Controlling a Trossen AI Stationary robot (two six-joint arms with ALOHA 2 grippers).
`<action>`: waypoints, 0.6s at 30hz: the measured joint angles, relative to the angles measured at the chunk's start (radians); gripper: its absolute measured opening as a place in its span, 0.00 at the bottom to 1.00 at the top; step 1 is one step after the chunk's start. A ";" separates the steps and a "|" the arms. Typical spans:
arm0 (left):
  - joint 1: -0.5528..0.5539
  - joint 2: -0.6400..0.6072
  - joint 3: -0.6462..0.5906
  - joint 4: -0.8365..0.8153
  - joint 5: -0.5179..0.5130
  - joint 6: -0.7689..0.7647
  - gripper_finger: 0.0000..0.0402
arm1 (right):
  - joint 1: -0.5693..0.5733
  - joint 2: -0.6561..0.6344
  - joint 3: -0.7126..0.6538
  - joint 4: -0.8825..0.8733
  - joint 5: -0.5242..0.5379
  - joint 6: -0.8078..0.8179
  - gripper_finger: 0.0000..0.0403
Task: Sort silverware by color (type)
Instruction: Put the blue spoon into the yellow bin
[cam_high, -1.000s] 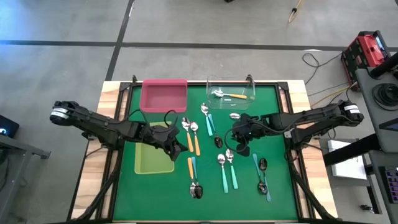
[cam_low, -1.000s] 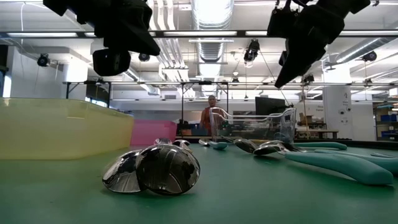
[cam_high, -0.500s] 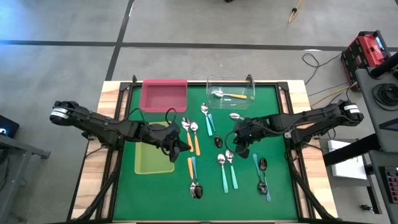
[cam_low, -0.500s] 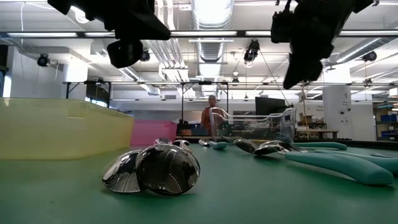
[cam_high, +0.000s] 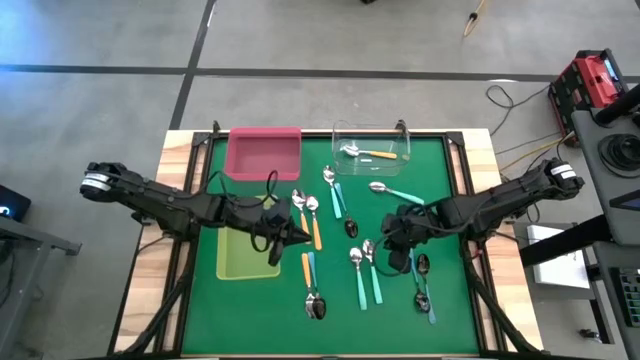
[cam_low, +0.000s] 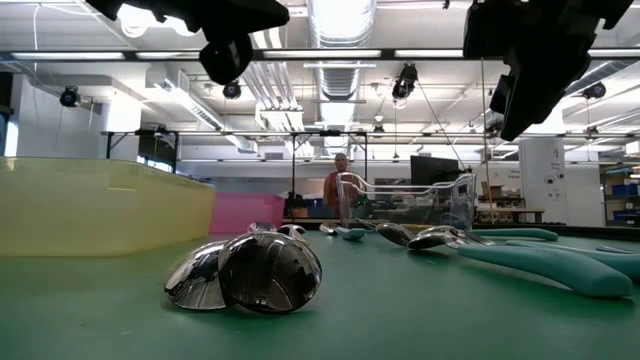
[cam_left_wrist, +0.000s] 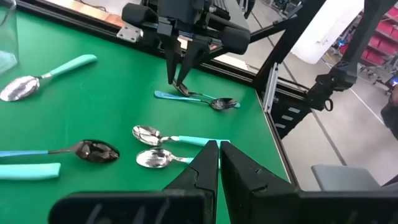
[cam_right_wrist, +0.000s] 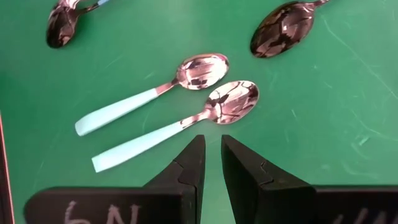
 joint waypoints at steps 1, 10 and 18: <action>0.000 0.002 0.000 0.003 0.000 0.007 0.00 | 0.000 0.000 0.000 0.000 0.000 0.000 0.11; 0.001 0.052 0.000 0.103 0.000 0.001 0.00 | 0.018 0.000 0.000 0.000 -0.001 0.012 0.11; 0.052 0.081 0.000 0.136 0.003 0.028 0.00 | 0.063 0.000 0.000 0.001 0.017 -0.015 0.11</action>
